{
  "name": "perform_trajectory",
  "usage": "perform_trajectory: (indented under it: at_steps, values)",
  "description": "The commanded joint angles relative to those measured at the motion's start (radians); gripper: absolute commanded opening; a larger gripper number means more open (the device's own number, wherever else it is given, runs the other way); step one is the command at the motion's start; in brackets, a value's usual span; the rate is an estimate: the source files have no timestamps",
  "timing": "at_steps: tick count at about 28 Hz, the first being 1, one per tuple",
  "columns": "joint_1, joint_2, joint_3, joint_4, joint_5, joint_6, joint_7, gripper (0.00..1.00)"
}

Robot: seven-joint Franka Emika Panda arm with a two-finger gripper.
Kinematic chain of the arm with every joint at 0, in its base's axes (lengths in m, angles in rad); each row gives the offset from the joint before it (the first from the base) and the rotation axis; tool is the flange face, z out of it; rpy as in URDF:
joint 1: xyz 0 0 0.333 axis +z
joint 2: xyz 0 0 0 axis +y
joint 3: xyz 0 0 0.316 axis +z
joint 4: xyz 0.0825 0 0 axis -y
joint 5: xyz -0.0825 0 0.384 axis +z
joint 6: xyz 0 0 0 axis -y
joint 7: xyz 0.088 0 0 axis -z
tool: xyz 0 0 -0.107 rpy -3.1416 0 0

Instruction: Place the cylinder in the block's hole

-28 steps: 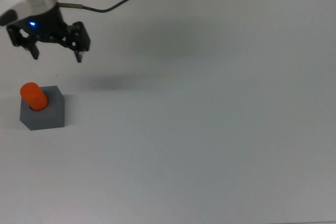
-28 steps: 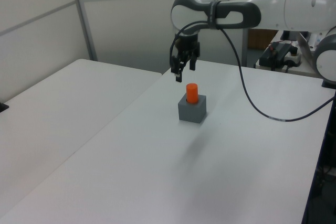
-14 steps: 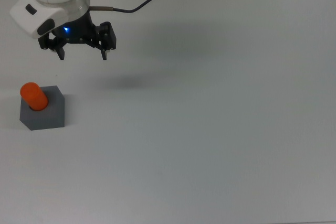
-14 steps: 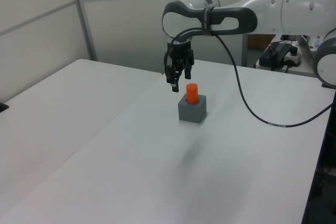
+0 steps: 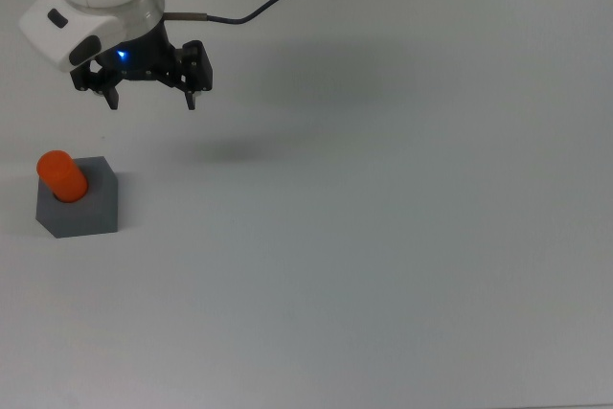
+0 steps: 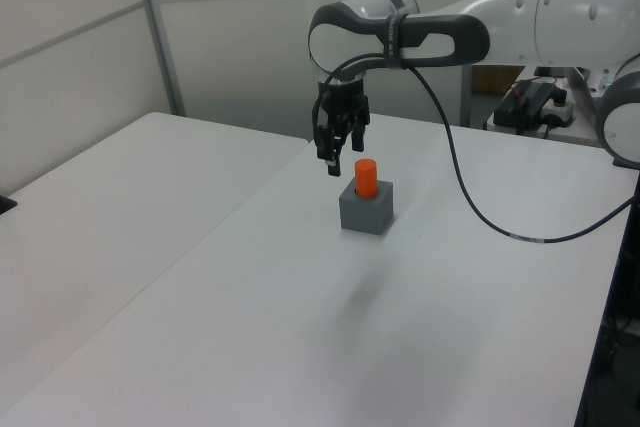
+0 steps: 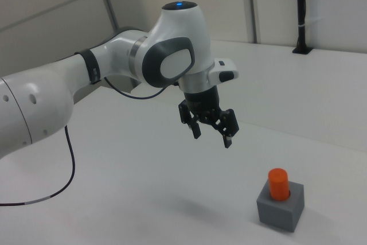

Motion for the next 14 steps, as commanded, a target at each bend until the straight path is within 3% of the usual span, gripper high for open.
perform_trajectory:
  at_steps: [1, 14]
  values:
    - [0.002, -0.013, 0.000, -0.018, -0.019, -0.019, -0.009, 1.00]
    - [-0.011, -0.008, -0.007, -0.020, -0.036, -0.016, -0.016, 1.00]
